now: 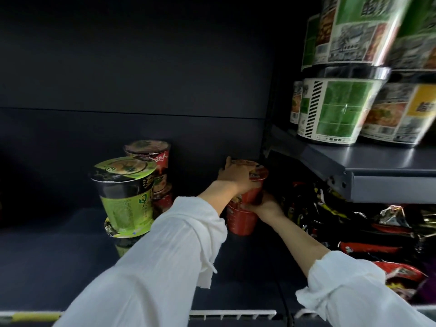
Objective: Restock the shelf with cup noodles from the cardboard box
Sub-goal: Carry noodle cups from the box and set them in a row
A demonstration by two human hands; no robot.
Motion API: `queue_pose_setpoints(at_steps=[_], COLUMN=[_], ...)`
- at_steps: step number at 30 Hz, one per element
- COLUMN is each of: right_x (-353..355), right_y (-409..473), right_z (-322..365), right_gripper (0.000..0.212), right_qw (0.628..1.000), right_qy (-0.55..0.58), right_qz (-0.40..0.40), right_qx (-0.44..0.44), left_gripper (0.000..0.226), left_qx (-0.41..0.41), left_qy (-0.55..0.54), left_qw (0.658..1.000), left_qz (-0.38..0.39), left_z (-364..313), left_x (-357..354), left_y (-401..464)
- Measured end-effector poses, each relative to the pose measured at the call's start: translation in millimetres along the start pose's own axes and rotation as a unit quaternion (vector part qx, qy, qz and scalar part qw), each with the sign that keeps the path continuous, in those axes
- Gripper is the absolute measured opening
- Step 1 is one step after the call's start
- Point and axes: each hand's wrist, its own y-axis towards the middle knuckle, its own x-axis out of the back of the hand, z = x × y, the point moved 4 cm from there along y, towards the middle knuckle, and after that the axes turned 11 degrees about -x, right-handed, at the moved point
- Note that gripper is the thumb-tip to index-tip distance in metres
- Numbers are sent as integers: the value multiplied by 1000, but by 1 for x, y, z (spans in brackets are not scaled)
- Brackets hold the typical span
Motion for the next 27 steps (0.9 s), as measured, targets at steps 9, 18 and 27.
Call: queue_pose_setpoints(at_steps=[9,18,27], right_x=[24,45,111], right_y=[-79,-236,-390], right_z=[13,-9,-99], right_gripper=[60,29,21], right_qw=[992,967,964], right_qy=[-71,-114,-187], right_qz=[-63,-145,-160], right_qx=[87,174,98], left_gripper=[45,23,19], left_qx=[-29,0,-50], left_qy=[55,-86,-100], left_qw=[988,977,984], left_qz=[-140,-195,-140], left_z=[-47,-117,-237], left_x=[26,17,-35], left_y=[-77,-228,-334])
